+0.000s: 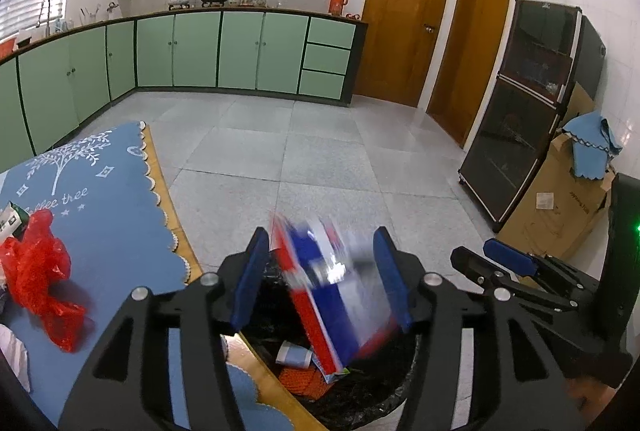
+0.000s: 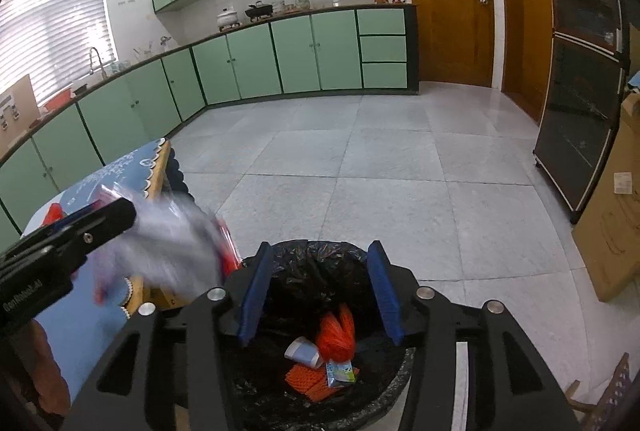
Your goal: Collect trash
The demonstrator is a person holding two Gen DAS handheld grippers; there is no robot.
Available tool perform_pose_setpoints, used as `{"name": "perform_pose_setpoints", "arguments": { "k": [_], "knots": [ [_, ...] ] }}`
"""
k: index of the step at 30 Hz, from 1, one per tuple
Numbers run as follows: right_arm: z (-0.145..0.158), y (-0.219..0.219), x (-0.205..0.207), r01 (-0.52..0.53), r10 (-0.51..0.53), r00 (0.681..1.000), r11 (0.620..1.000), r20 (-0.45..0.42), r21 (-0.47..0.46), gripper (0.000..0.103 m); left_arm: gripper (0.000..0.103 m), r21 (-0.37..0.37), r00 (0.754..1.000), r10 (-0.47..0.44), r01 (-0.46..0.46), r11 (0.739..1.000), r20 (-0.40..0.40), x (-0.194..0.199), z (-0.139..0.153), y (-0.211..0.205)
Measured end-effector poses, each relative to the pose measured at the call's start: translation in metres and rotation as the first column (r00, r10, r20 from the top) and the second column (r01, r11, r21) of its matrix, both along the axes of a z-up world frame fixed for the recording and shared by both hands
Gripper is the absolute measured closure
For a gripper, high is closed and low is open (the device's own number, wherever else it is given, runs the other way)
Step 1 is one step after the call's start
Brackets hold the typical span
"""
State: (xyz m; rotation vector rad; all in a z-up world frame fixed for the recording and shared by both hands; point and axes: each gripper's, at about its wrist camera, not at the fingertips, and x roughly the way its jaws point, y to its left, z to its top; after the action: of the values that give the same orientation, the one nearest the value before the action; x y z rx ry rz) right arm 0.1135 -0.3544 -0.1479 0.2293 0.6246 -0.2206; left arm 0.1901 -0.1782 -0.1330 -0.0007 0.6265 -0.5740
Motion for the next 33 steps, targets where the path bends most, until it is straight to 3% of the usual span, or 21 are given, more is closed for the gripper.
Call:
{"name": "perform_pose_setpoints", "arguments": {
  "k": [11,19,25,33],
  "knots": [
    [0.017,0.005,-0.008,0.006,-0.006,0.999,1.0,0.032,-0.003,0.047,0.04,-0.051,0.998,0.067,-0.066,0.997,0.023,-0.006,0.018,0.035],
    [0.032,0.04,-0.003,-0.073,0.073,0.994,0.997,0.082,-0.004,0.033,0.036,-0.044,0.976,0.209,-0.206,0.978,0.06,-0.027,0.028,0.106],
    [0.037,0.088,0.009,-0.177,0.177,0.979,0.984,0.105,-0.001,0.027,0.035,0.002,0.927,0.363,-0.365,0.931,0.093,-0.046,0.029,0.172],
    [0.037,0.173,0.037,-0.344,0.344,0.933,0.939,0.102,-0.014,0.019,0.034,0.048,0.826,0.556,-0.561,0.826,0.094,-0.063,0.021,0.264]
  ]
}}
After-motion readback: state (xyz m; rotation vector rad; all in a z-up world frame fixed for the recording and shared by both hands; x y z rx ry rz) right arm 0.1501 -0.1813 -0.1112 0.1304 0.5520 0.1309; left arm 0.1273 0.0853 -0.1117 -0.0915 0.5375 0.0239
